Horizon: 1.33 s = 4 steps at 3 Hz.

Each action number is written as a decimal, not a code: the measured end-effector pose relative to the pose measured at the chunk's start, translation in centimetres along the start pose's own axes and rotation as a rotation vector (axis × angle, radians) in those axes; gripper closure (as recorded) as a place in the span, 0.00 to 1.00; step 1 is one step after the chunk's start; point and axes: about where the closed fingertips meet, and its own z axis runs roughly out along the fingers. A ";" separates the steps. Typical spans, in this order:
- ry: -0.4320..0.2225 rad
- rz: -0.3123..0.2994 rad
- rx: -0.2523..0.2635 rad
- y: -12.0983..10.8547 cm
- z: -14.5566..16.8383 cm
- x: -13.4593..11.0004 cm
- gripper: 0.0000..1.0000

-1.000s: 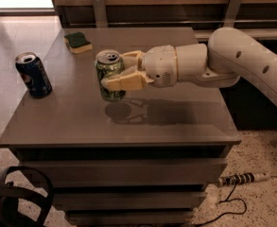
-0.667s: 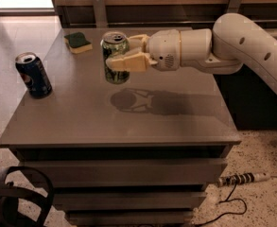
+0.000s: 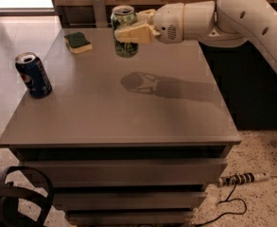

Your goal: Move green can near sponge

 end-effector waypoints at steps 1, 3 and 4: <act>0.034 0.014 0.089 -3.5 -0.1 0.3 1.00; 0.071 0.020 0.094 -3.2 2.2 1.2 1.00; 0.052 0.036 0.085 -4.7 5.3 2.0 1.00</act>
Offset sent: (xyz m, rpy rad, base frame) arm 0.0263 -0.0083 -0.0001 -0.0234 0.0030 -0.0707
